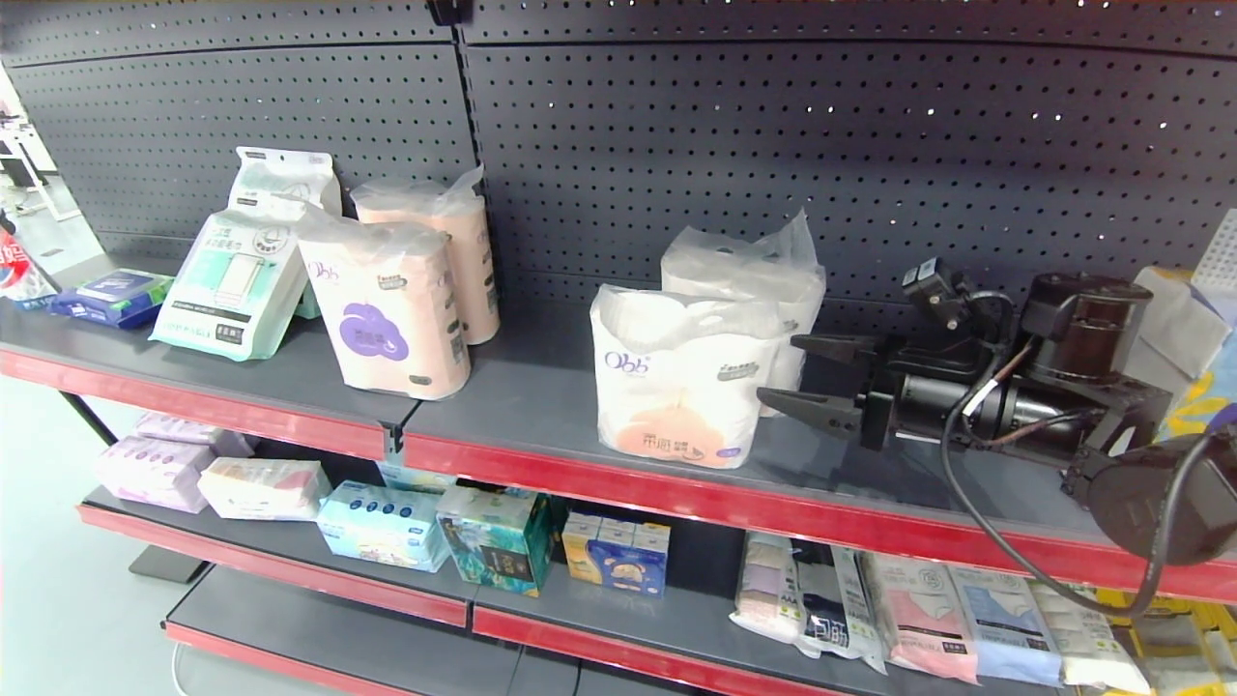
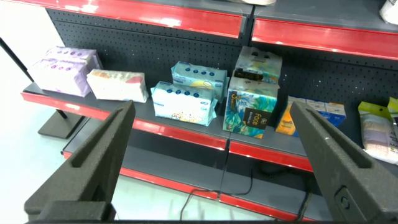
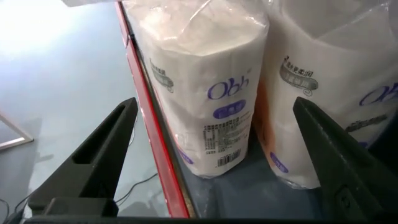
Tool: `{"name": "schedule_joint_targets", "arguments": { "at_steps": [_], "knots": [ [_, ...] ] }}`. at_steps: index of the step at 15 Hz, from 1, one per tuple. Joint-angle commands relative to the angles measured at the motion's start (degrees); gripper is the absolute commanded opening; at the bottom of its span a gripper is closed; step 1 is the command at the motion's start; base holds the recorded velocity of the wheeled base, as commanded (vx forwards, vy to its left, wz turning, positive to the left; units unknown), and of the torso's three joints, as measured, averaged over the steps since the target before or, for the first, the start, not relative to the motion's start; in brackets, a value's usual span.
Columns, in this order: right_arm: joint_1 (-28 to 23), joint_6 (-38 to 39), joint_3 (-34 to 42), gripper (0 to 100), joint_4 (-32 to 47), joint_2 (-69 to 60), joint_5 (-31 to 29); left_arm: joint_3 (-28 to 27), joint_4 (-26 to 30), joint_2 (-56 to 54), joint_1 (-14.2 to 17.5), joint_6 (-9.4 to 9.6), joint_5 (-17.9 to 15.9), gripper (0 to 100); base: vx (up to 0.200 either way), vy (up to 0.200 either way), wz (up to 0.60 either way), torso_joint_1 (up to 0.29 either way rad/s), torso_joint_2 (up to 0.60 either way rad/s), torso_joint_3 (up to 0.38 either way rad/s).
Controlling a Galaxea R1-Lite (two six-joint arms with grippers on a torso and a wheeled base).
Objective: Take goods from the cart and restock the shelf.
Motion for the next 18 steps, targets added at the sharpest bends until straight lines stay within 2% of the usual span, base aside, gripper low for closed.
{"name": "schedule_joint_targets", "arguments": {
  "at_steps": [1, 18],
  "knots": [
    [0.2, 0.0, -0.4, 100, 0.0, 1.3, 0.0, 0.0, 0.0, 0.1, 0.0, 0.00, 0.0, 100, 0.000, 0.000, 0.00, 0.000, 0.00, 0.000],
    [3.1, 0.2, -3.0, 100, 0.0, 3.2, -1.7, 0.0, 0.0, 0.1, 0.0, 0.00, 0.0, 100, 0.000, 0.000, 0.00, 0.000, 0.00, 0.000]
  ]
}}
